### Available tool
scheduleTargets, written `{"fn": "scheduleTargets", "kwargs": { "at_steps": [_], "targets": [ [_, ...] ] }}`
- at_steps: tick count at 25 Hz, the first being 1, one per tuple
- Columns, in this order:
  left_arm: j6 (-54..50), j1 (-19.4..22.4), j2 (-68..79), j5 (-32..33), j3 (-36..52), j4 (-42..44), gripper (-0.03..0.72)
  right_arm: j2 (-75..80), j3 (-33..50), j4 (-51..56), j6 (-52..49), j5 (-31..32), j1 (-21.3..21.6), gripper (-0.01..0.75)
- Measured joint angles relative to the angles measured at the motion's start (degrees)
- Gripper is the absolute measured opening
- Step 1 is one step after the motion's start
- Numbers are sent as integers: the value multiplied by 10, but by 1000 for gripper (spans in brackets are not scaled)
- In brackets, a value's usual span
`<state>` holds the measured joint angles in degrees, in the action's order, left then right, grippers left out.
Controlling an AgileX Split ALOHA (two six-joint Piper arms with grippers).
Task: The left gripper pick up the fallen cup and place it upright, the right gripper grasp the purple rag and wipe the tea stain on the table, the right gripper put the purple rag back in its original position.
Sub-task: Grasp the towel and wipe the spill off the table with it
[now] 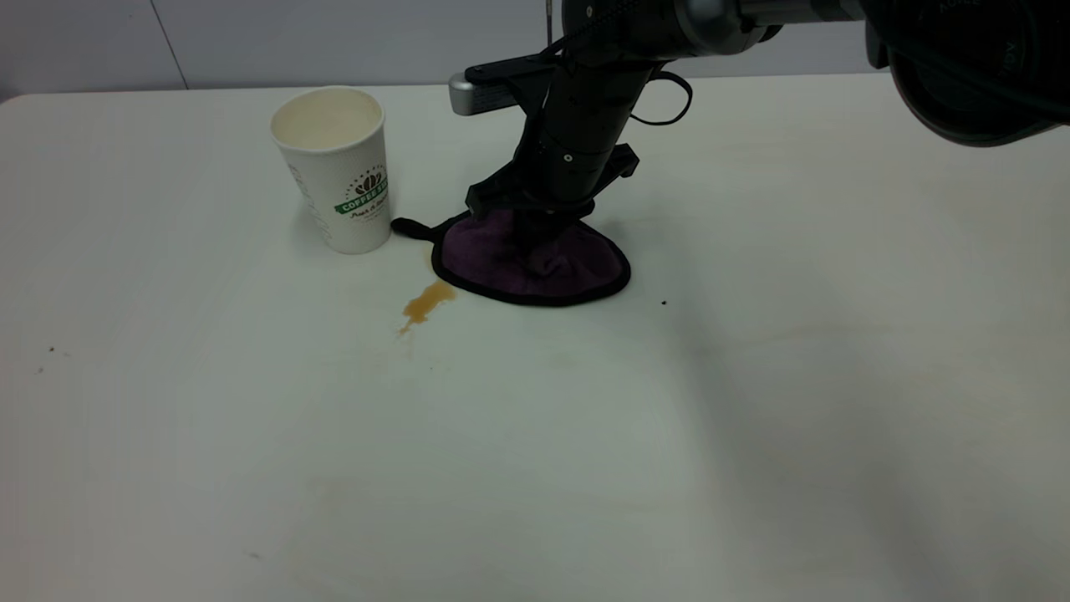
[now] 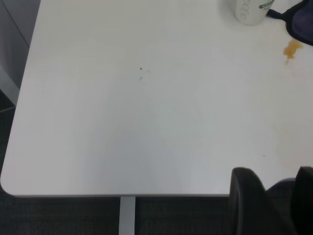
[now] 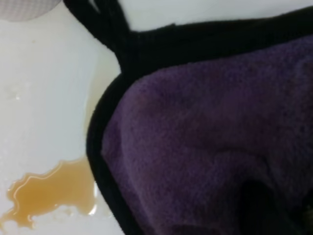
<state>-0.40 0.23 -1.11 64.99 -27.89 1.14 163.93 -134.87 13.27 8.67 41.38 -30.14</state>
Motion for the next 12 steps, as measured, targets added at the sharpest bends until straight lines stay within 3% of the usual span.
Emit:
{"fn": "scheduleTargets", "kwargs": {
  "at_steps": [12],
  "targets": [
    [-1,0,0,0,0,0,253,0,-3,3,9,63,-69,74]
  ]
}}
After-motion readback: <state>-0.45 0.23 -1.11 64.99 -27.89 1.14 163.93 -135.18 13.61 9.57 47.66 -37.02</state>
